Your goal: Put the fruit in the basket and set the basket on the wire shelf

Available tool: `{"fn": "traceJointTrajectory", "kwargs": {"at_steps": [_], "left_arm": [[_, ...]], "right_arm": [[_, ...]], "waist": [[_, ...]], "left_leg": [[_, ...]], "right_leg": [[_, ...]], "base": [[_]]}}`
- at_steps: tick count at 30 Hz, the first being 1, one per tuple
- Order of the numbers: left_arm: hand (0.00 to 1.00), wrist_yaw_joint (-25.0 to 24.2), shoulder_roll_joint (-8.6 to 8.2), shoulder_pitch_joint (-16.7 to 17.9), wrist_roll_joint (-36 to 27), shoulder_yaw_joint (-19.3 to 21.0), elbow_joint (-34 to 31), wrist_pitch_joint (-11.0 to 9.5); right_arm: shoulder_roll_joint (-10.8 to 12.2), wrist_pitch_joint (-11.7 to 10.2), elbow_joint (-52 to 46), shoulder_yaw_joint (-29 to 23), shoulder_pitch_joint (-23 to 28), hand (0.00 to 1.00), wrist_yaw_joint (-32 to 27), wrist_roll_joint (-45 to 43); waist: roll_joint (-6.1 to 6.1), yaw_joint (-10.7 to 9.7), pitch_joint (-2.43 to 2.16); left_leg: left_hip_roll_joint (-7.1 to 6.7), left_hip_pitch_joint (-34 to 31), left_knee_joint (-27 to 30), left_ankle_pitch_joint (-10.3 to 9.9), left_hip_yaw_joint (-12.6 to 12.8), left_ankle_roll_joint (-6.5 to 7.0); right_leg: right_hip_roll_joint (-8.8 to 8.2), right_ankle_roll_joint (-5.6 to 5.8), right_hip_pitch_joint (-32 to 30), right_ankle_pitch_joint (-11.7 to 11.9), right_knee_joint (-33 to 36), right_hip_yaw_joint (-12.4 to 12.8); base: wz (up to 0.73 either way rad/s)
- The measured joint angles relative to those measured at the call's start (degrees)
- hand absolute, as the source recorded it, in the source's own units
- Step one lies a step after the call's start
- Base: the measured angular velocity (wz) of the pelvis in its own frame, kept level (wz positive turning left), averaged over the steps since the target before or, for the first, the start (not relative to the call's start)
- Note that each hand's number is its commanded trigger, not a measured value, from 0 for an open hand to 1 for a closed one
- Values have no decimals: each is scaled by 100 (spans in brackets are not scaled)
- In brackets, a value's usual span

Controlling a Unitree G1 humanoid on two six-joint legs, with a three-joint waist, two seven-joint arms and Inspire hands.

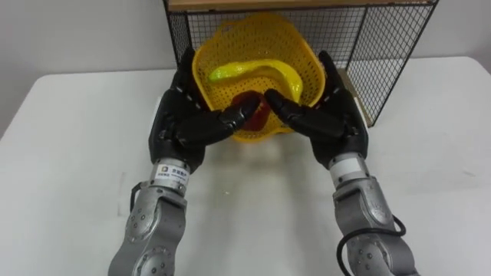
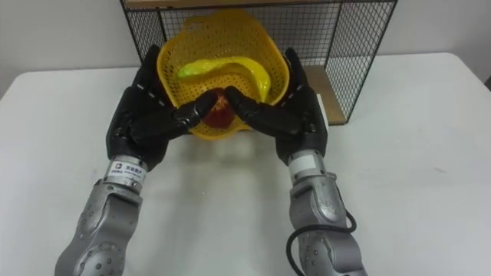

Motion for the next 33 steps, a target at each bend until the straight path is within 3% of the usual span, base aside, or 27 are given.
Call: {"fn": "traceJointTrajectory", "kwargs": {"at_steps": [3,5,6,7,9,13,18,27,30,33], "left_arm": [[0,0,-1,0,8,-3,4,1],[0,-6,-5,0,6,-7,6,1],[0,-6,-1,0,1,-6,22,-4],[0,-6,-1,-6,4,-6,69,-12],[0,-5,-10,-5,7,-18,172,9],[0,-1,0,-7,9,-10,172,92],[0,29,21,-9,17,-9,171,157],[0,31,22,-15,146,-4,170,156],[0,63,22,-15,148,-5,170,159],[0,84,20,-18,203,-5,170,209]], "right_arm": [[-27,15,1,1,17,0,4,3],[-51,15,1,-5,15,0,14,1],[-51,17,2,1,15,0,14,1],[-51,16,2,1,14,0,13,-3],[-62,30,31,-4,15,0,10,-4],[-68,63,30,-13,7,0,-21,0],[-81,144,27,-14,-10,0,-53,2],[-80,146,5,-21,-11,0,-53,47],[-77,144,5,-23,-12,0,-53,41],[-66,145,5,-12,-12,0,-126,26]], "waist": [[24,-34,7],[36,-51,3],[45,-23,-1],[51,-8,0],[112,21,-39],[111,75,-44],[107,86,-49],[130,57,-51],[195,42,-90],[195,50,-91]], "left_leg": [[87,62,-113,4,11,8],[125,153,-213,9,32,8],[139,230,-285,16,56,-6],[141,311,-326,15,64,-27],[189,444,-491,43,32,-85],[368,541,-677,75,10,-175],[484,590,-804,89,13,-227],[515,681,-879,97,26,-245],[549,729,-928,105,38,-256],[562,813,-1010,130,58,-289]], "right_leg": [[172,12,-200,-436,-439,-51],[314,-8,-271,-527,-1147,-51],[390,-25,-252,-478,-1748,-62],[472,81,-194,-262,-2244,-66],[589,52,-27,-184,-2489,-107],[812,-18,237,16,-2985,-192],[978,-52,425,210,-3433,-202],[1009,-58,565,284,-3638,-236],[1063,-64,659,391,-3808,-230],[1100,-79,732,417,-3879,-179]], "base": [[-6],[-2],[-9],[-3],[-5],[-5],[-5],[-1],[-5],[-4]]}}
